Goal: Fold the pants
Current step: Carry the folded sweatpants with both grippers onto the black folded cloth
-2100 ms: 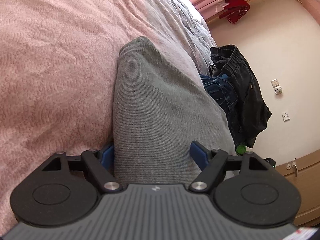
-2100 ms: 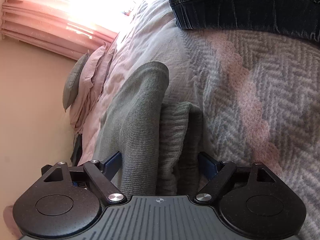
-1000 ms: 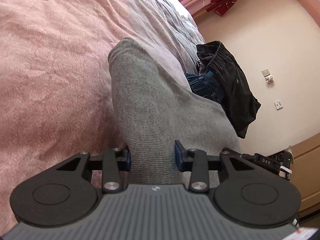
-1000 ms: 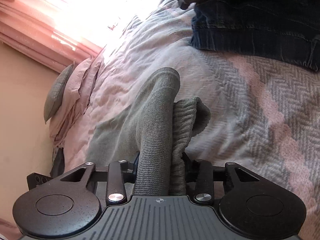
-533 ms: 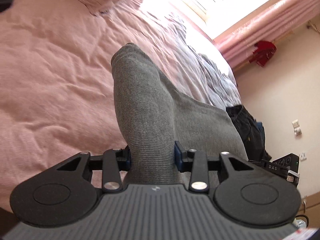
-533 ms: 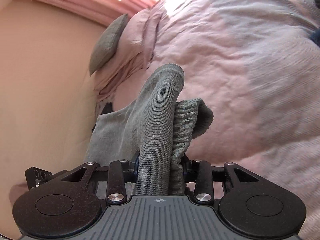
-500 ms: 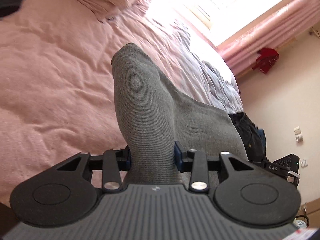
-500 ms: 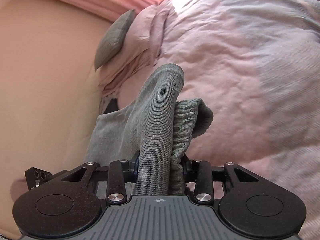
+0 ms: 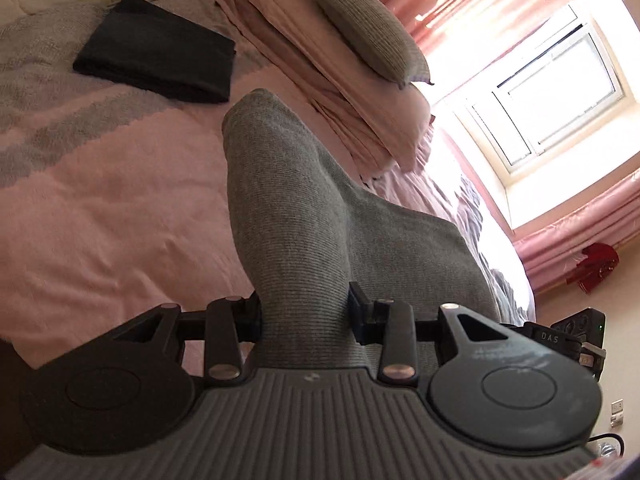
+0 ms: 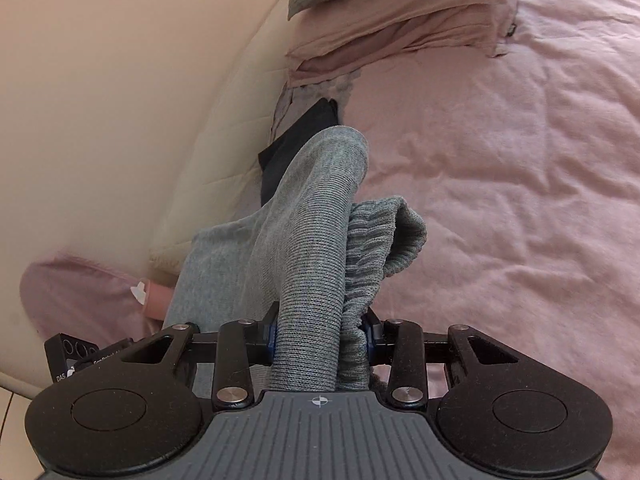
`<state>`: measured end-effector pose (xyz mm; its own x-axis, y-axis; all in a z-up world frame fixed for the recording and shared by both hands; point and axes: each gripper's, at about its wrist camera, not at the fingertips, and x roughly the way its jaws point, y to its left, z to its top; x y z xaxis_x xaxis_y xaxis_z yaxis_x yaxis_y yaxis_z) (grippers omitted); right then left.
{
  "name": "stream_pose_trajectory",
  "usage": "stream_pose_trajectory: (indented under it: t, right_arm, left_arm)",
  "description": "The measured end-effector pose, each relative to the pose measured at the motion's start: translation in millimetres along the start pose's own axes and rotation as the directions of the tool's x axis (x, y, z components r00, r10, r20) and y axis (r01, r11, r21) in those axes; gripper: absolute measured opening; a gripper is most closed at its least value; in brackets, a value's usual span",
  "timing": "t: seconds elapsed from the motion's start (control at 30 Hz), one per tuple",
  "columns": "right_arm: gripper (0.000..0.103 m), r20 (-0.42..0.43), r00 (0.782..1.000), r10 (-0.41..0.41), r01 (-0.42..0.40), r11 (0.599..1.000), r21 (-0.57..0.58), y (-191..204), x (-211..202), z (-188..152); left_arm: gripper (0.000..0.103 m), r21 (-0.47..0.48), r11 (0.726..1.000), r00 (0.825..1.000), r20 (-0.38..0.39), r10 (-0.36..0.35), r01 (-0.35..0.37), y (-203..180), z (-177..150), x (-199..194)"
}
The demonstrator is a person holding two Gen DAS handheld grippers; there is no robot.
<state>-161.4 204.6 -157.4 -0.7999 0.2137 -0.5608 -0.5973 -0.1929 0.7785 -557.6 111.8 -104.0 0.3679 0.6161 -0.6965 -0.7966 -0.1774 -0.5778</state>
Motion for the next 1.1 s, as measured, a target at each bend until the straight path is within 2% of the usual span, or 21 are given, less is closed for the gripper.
stream_pose_trajectory:
  t: [0.1, 0.33, 0.47, 0.6, 0.8, 0.93, 1.1]
  right_arm:
    - [0.034, -0.027, 1.0, 0.011, -0.011, 1.0, 0.008, 17, 76, 50]
    - [0.034, -0.04, 0.999, 0.029, -0.031, 0.998, -0.055, 61, 245, 162]
    - [0.034, -0.035, 0.999, 0.037, -0.04, 0.994, -0.105, 77, 322, 222]
    - [0.034, -0.023, 0.999, 0.031, -0.034, 0.987, -0.155, 87, 384, 274]
    - [0.034, -0.027, 0.999, 0.022, -0.027, 0.982, -0.189, 79, 457, 323]
    - [0.034, -0.042, 0.999, 0.004, -0.012, 0.983, -0.184, 61, 487, 334]
    - [0.034, -0.048, 0.999, -0.01, 0.001, 0.984, -0.181, 41, 518, 341]
  left_arm:
    - [0.033, -0.003, 1.0, 1.0, 0.015, 0.02, -0.019, 46, 62, 11]
    - [0.033, 0.004, 0.998, 0.996, 0.063, 0.062, -0.062, 148, 209, 46]
    - [0.033, 0.004, 0.998, 0.993, 0.102, 0.061, -0.062, 195, 279, 75]
    - [0.033, -0.008, 0.999, 0.989, 0.139, 0.047, -0.047, 234, 334, 109]
    - [0.033, -0.022, 0.999, 0.987, 0.152, 0.042, -0.04, 281, 384, 159]
    - [0.033, -0.017, 0.998, 0.989, 0.135, 0.054, -0.053, 305, 398, 194]
    - [0.033, -0.011, 0.997, 0.989, 0.127, 0.075, -0.074, 329, 400, 225]
